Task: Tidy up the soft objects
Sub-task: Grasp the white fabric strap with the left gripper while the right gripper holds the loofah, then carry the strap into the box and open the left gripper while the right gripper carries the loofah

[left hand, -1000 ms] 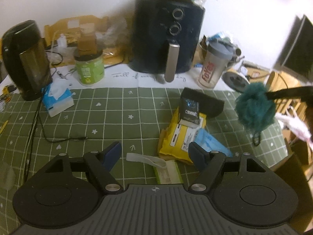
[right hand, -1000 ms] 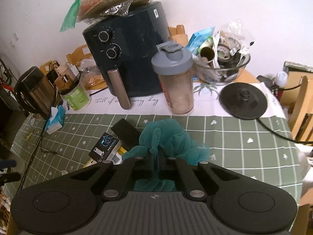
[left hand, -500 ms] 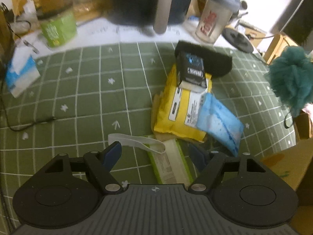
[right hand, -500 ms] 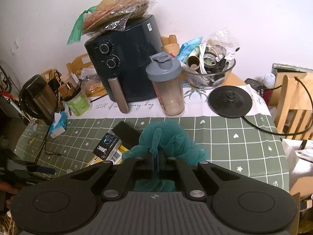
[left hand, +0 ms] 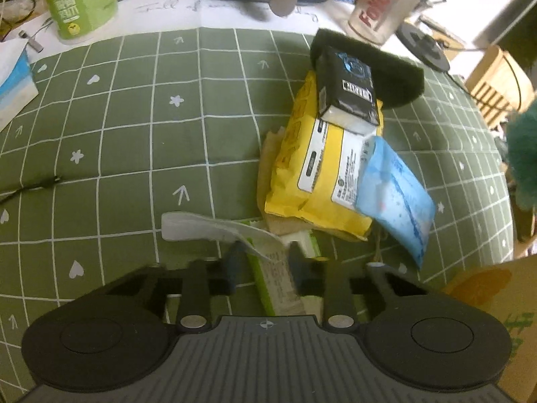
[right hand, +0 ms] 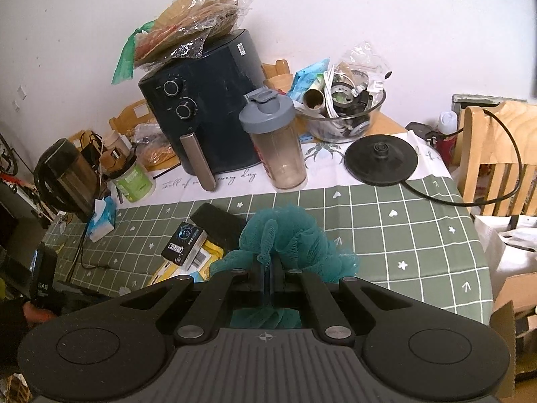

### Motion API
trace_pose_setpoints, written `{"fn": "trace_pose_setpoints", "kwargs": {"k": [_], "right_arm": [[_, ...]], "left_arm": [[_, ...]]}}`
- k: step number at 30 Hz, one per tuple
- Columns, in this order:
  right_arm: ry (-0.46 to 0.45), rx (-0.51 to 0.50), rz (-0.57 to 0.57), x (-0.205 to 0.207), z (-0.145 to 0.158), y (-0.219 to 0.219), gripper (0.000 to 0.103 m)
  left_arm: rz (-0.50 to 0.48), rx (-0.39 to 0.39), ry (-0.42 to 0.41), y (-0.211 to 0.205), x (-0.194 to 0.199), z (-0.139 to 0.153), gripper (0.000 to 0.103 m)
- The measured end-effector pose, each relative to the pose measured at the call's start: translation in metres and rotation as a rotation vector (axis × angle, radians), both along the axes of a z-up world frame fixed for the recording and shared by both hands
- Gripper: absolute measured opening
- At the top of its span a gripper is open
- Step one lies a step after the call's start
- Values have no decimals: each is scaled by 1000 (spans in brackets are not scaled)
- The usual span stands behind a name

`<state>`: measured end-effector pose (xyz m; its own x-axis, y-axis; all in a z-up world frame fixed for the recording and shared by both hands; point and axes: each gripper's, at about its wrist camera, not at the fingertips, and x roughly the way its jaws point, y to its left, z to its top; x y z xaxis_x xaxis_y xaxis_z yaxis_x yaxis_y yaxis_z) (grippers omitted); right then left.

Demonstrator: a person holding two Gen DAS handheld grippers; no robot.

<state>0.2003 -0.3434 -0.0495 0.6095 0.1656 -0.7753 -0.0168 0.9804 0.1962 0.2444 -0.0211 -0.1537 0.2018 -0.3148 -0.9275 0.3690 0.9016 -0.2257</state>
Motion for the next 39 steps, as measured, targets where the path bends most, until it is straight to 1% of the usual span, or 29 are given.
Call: {"fn": "trace_pose_setpoints", "kwargs": {"k": [1,4,10,16,21,26,29,39], "right_arm": [[-1,-1,1,-2,0,0,5],[-5,1,1,-6,2,-1,5],[-24,8,4,-13,10,-3,5],[-51,18,32,-19,22,-1,5],[-67,20,57,-24,32,3,5],[-90,28,110,-31,47,10,5],[-106,18,145,-37,56,15,5],[-136,57,205,-59,75,22,5]], "left_arm": [[1,-2,-3,1,-1,0,5],[2,-2,-43,0,-4,7,3],[17,-23,-123,2,-14,28,3],[60,-59,-200,8,-27,58,3],[129,-107,-256,19,-45,88,3],[180,-142,-303,24,-68,118,3],[186,-158,-327,24,-82,135,3],[156,-200,-407,13,-136,178,3]]}}
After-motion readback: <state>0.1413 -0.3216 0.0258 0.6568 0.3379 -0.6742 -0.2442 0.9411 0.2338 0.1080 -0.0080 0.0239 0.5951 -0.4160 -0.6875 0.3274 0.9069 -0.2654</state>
